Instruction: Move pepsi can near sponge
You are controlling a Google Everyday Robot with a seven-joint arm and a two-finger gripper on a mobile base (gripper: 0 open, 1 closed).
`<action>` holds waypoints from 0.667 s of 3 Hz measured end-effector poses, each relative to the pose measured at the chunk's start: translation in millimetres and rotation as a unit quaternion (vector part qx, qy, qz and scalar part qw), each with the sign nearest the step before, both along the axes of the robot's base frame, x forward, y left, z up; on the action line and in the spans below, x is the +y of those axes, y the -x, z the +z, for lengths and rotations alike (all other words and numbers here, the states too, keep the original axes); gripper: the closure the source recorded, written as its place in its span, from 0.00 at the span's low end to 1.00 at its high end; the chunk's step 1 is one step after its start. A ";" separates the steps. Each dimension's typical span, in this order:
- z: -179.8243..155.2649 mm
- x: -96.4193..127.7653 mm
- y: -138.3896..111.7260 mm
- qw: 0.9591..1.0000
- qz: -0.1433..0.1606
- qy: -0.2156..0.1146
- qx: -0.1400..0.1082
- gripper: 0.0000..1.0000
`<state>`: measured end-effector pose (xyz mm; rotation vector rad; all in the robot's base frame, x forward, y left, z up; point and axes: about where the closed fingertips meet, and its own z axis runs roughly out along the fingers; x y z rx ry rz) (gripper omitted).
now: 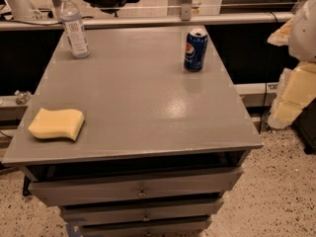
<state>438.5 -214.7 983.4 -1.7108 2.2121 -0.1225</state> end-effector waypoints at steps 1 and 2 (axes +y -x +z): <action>0.0 0.0 0.0 1.000 0.000 0.000 0.000 0.00; 0.5 0.6 -1.8 1.000 -0.003 -0.009 -0.003 0.00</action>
Offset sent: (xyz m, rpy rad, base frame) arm 0.0041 -0.0002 -0.0043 0.0413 0.0082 -0.0113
